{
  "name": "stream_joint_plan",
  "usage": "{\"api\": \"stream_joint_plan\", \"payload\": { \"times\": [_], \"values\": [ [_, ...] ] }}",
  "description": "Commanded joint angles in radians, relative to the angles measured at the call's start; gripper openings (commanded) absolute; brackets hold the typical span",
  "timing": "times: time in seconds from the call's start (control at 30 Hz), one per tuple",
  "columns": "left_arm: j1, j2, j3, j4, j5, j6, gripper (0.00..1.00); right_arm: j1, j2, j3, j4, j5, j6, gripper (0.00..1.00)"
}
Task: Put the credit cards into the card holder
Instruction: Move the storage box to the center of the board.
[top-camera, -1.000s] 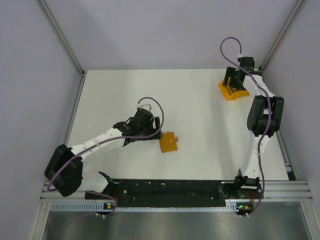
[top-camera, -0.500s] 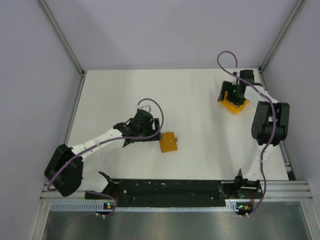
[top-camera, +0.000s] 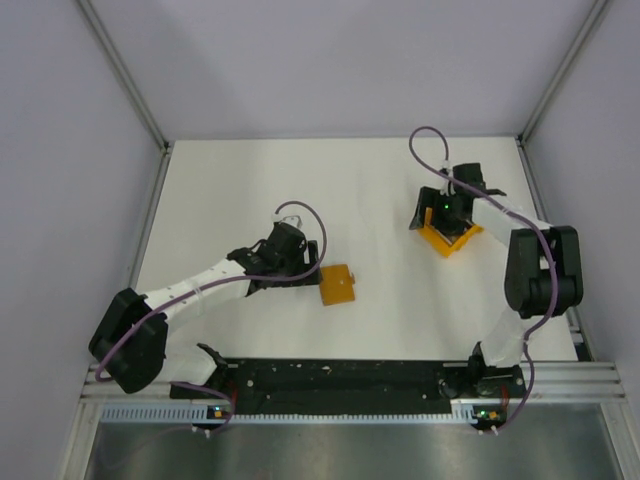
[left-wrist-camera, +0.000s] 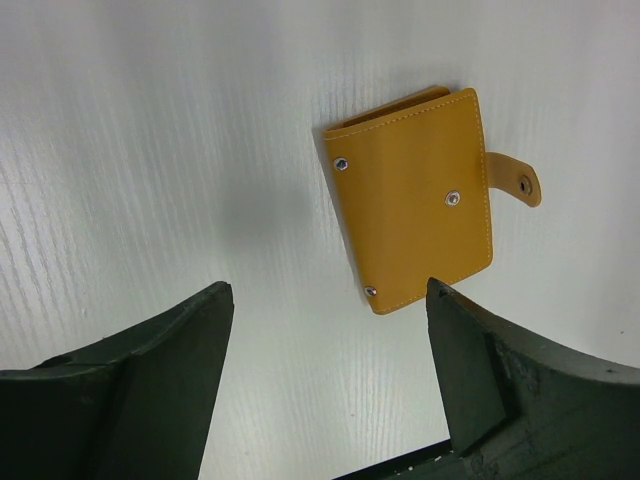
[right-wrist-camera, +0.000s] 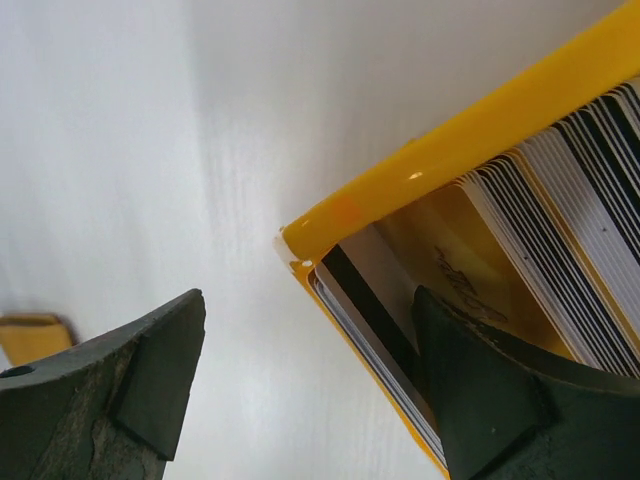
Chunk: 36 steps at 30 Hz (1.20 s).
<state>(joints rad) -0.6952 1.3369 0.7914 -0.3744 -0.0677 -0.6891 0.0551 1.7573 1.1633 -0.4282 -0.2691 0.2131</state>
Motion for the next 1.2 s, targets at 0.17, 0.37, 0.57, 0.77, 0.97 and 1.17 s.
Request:
{"api": "stream_joint_plan", "payload": {
  "times": [0.17,0.37,0.57,0.77,0.97,1.17],
  "values": [
    [0.003,-0.03,0.003,0.031,0.0,0.003,0.82,0.184,-0.122,-0.103,0.108,0.031,0.244,0.84],
    [0.003,-0.027,0.003,0.029,-0.001,0.007,0.82,0.279,-0.122,-0.123,0.166,0.059,0.334,0.84],
    [0.002,-0.027,0.008,0.029,-0.003,0.005,0.82,0.301,-0.119,-0.096,0.164,0.07,0.342,0.84],
    [0.005,-0.018,0.011,0.032,-0.001,0.007,0.82,0.301,-0.148,-0.042,0.132,0.082,0.267,0.85],
    [0.005,-0.016,0.014,0.026,-0.009,0.008,0.82,0.302,-0.211,0.013,0.045,0.149,0.129,0.87],
    [0.005,-0.01,0.023,0.026,-0.006,0.007,0.82,0.279,-0.248,-0.039,0.026,0.231,0.103,0.9]
  ]
}}
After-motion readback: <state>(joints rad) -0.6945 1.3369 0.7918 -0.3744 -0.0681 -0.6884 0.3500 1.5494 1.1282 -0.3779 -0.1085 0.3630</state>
